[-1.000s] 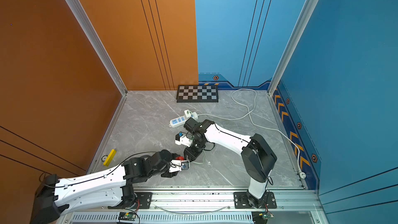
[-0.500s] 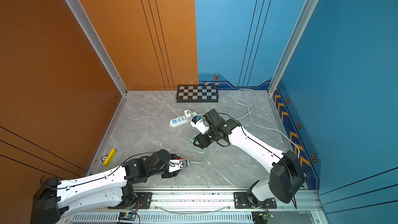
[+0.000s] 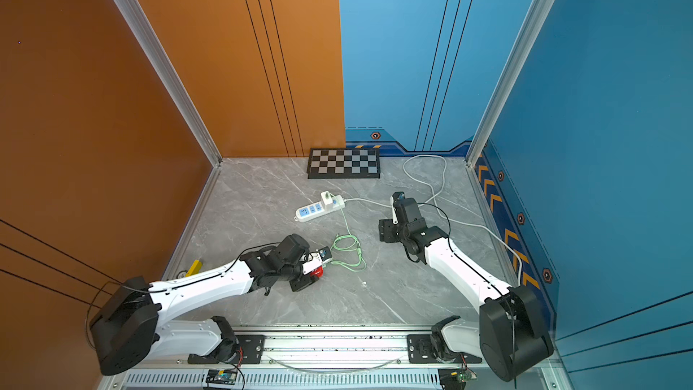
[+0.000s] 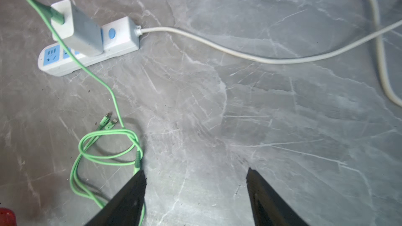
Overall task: Charge the electric shaver
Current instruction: Place the electric shaver at the center of the board.
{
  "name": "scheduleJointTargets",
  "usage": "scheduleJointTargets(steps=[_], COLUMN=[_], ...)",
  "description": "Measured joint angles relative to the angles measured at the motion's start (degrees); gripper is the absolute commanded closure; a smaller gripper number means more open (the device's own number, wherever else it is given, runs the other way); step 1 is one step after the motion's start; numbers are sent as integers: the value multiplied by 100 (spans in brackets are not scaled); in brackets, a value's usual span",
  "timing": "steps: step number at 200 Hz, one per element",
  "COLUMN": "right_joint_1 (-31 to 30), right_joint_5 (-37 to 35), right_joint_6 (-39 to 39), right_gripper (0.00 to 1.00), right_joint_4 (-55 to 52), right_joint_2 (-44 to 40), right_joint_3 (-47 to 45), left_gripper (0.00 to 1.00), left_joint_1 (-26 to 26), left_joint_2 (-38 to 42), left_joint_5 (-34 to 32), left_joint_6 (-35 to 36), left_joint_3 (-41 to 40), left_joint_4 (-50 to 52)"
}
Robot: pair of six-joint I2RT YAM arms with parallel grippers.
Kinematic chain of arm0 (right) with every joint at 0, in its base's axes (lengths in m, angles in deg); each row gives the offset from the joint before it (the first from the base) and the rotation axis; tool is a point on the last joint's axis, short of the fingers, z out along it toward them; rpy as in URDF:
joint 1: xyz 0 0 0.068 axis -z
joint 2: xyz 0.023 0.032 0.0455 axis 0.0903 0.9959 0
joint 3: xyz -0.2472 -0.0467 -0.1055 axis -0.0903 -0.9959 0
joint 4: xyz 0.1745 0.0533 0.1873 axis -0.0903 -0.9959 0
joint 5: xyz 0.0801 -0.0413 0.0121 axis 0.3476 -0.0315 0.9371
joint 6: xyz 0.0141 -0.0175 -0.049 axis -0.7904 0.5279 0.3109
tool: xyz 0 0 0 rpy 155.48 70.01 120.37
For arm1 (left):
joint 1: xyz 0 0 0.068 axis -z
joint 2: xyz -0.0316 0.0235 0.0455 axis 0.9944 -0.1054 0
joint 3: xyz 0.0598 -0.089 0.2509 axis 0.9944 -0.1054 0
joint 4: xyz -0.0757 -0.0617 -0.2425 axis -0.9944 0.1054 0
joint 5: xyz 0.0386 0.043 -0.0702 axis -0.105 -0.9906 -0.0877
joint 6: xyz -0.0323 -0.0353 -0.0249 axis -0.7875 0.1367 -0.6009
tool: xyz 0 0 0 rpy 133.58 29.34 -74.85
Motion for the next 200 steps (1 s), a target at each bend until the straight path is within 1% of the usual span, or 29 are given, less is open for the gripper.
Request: scheduleJointTargets(steps=[32,54,61,69,85,93,104,109,112,117,118,119,120,121,124,135,140,145,157,179,190,200], right_joint_1=[203,382,431,479,553,581,612,619,621,634,636,636,640,643,647,682,702,726,804,981,1067,1128], right_joint_5=[-264,-284,-284,-284,-282,-282,-280,-280,-282,-282,-282,-282,-280,-282,-282,-282,-284,-284,-306,-444,-603,-817], right_joint_6=[-111,-127,-127,-127,-127,-127,-127,-125,-125,-122,-125,-125,-122,-122,-120,-109,-109,-101,-57,17,55,96], right_gripper=[23,23,23,23,22,22,22,21,21,20,20,20,20,20,20,17,15,9,6,4,3,3], right_joint_4=[350,520,564,586,603,608,610,610,610,610,610,612,612,610,610,608,608,608,605,608,625,769], right_joint_2=[-286,-494,-544,-586,-629,-643,-675,-693,-702,-719,-719,-721,-726,-728,-739,-769,-780,-791,-800,-798,-791,-785], right_joint_3=[-251,-439,-496,-551,-619,-636,-658,-662,-662,-662,-662,-662,-662,-662,-662,-662,-662,-662,-662,-660,-660,-691], left_gripper=[100,100,97,91,78,70,51,44,36,28,23,14,2,0,2,2,2,2,2,2,2,2], left_joint_1=[-299,-369,-376,-378,-411,-413,-413,-413,-413,-413,-413,-413,-413,-413,-413,-413,-417,-431,-466,-638,-807,-1027], left_joint_2=[-916,-1414,-1556,-1698,-1915,-1974,-2002,-2002,-2000,-1998,-1996,-1993,-1989,-1987,-1980,-1886,-1805,-1705,-1366,-247,417,1106], left_joint_5=[216,262,264,278,352,372,398,411,417,428,431,431,431,433,433,431,433,431,402,214,33,-297], left_joint_6=[-527,-848,-955,-1054,-1226,-1283,-1325,-1333,-1351,-1351,-1346,-1344,-1357,-1366,-1366,-1392,-1414,-1423,-1432,-1480,-1561,-1635], left_joint_3=[793,1080,1145,1202,1351,1410,1434,1434,1432,1423,1419,1416,1410,1408,1390,1276,1211,1141,957,551,306,-22], left_joint_4=[332,476,535,586,634,623,597,597,597,581,577,570,557,551,531,426,396,361,280,-46,-420,-949])
